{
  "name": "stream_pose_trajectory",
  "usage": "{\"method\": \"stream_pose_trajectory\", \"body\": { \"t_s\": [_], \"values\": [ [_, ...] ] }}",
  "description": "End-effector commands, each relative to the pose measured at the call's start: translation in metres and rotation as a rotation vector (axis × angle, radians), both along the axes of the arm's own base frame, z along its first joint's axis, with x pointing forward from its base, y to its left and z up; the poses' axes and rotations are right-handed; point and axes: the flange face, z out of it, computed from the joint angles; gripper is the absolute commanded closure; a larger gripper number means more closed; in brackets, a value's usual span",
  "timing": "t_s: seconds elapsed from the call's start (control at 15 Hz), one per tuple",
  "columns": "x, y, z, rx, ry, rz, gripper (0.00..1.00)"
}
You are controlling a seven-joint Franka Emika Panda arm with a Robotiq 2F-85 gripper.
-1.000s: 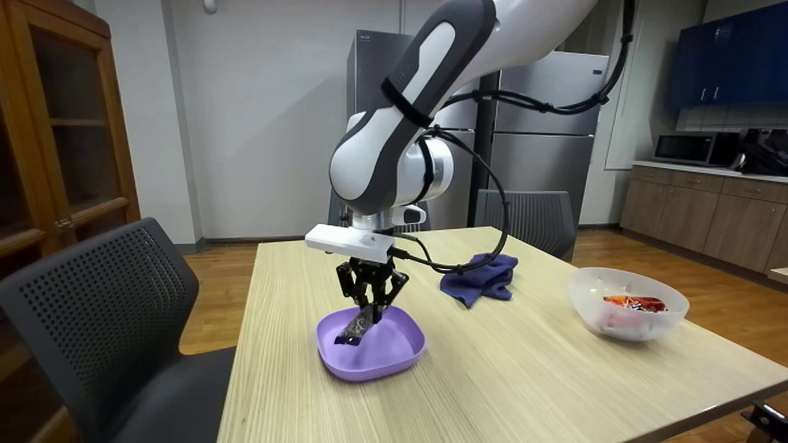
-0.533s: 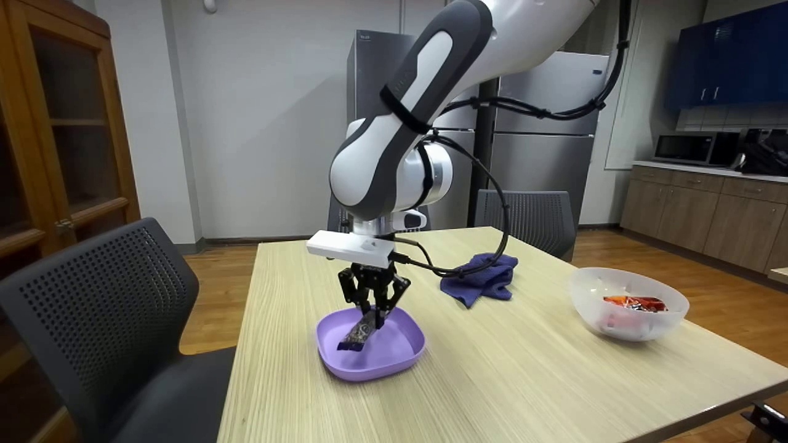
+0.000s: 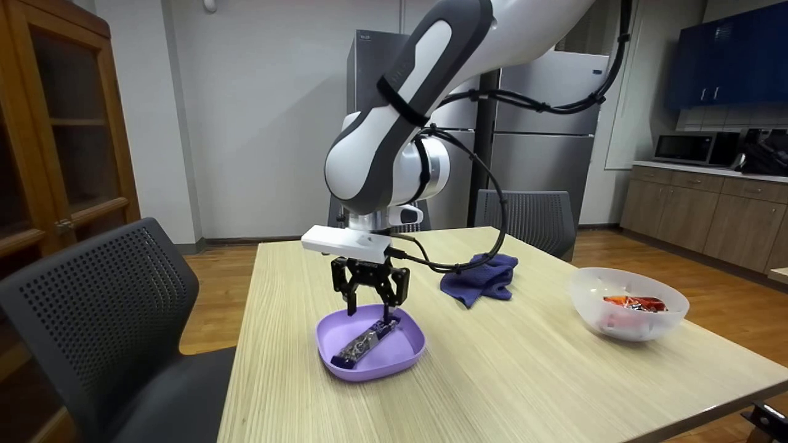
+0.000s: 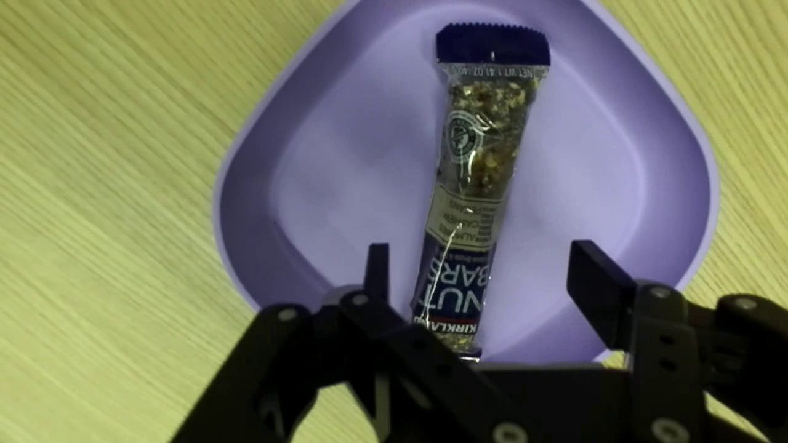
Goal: Put the orange packet in the bowl on the right then put the dark blue packet on the purple plate.
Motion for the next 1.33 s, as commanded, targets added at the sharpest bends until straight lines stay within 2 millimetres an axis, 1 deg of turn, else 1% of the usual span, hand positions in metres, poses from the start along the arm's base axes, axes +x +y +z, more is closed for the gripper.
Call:
{"method": "stream_pose_trajectory", "body": {
  "t_s": [0.0, 0.2, 0.33, 0.6, 1.0, 1.2, 1.27],
  "values": [
    [-0.013, 0.001, 0.029, -0.026, 0.008, -0.013, 0.0],
    [-0.022, -0.004, 0.044, -0.029, 0.006, -0.004, 0.0],
    [-0.03, -0.011, 0.053, -0.042, -0.001, 0.009, 0.0],
    [-0.045, -0.032, 0.069, -0.099, -0.023, 0.043, 0.0],
    [-0.067, -0.071, 0.086, -0.131, -0.019, 0.1, 0.0],
    [-0.073, -0.096, 0.094, -0.102, 0.003, 0.125, 0.0],
    [-0.075, -0.105, 0.097, -0.082, 0.004, 0.167, 0.0]
  ]
}}
